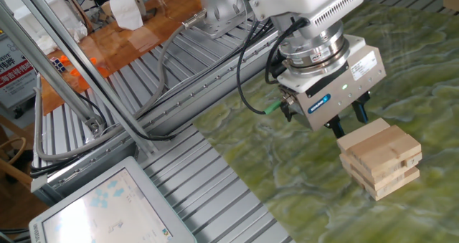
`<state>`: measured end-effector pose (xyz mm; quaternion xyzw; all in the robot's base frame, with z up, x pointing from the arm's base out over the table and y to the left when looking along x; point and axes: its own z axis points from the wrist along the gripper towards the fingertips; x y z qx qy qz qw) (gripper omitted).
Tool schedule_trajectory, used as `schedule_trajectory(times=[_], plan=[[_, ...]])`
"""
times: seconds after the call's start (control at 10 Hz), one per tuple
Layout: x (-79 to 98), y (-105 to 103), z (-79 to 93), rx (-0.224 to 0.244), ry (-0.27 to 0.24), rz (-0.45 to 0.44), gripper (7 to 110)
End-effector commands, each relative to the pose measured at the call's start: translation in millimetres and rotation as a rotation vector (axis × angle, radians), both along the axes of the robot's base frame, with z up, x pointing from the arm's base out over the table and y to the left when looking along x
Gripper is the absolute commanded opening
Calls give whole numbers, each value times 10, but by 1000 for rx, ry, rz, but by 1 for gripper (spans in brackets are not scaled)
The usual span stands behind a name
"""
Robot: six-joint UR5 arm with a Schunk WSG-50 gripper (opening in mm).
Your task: Play Jenga
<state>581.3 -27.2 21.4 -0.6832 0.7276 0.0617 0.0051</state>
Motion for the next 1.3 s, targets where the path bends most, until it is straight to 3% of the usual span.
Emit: schedule_trajectory(times=[0.0,0.2,0.8,1.2], plan=[[-28,-48,59,-48,18,-23,44],[-2,27,77,-73,20,-39,44],[1,133,51,-30,13,-31,44],[11,84,28,-47,-11,11,44]])
